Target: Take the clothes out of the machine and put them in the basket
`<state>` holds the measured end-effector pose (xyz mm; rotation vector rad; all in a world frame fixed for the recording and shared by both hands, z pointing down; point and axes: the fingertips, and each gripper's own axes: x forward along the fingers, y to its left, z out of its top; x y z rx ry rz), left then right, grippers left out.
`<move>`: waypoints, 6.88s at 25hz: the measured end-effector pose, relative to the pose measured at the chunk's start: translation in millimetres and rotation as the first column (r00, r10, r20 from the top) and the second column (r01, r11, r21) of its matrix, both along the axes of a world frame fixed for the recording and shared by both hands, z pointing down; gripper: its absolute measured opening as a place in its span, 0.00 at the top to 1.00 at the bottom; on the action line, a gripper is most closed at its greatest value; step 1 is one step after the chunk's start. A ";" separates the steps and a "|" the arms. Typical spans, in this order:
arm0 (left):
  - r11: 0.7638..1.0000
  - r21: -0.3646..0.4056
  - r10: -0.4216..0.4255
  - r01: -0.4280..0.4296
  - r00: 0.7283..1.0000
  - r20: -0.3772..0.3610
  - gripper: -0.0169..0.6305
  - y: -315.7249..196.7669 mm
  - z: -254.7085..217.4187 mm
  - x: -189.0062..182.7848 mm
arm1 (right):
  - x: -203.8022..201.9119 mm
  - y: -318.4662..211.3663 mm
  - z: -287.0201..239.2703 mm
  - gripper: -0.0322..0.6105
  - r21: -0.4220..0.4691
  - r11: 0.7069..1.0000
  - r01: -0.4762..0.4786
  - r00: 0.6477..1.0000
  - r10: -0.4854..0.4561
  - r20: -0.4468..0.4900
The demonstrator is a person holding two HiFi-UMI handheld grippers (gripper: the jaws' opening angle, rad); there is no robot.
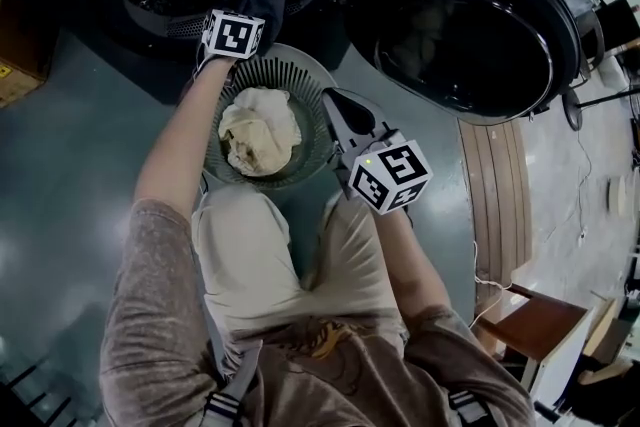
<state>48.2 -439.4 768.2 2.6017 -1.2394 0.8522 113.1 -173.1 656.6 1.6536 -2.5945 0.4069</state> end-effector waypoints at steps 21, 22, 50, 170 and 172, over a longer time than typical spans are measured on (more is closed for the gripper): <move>0.996 -0.088 0.011 -0.033 0.971 -0.240 0.92 127.7 -50.8 -43.0 | -4.8 4.4 0.3 0.95 0.012 0.998 0.069 0.997 -0.070 0.030; 0.995 -0.091 0.028 -0.051 0.971 -0.239 0.92 141.7 -52.2 -44.0 | -7.2 3.1 -0.2 0.95 0.015 0.997 0.080 0.996 -0.080 0.029; 0.926 -0.158 0.311 -0.342 0.931 -0.191 0.56 305.0 -91.1 -49.0 | -26.2 -3.7 12.3 0.95 0.000 0.987 0.159 0.986 -0.159 0.045; 0.968 -0.214 0.141 -0.129 0.989 0.044 0.63 -16.8 -4.7 -38.0 | -6.4 -15.8 23.6 0.95 -0.069 0.997 0.036 0.999 -0.035 0.015; 0.978 -0.175 0.128 -0.117 0.990 0.052 0.81 -14.5 -9.4 -37.6 | -6.7 -14.6 22.6 0.95 -0.066 0.997 0.038 0.999 -0.037 0.013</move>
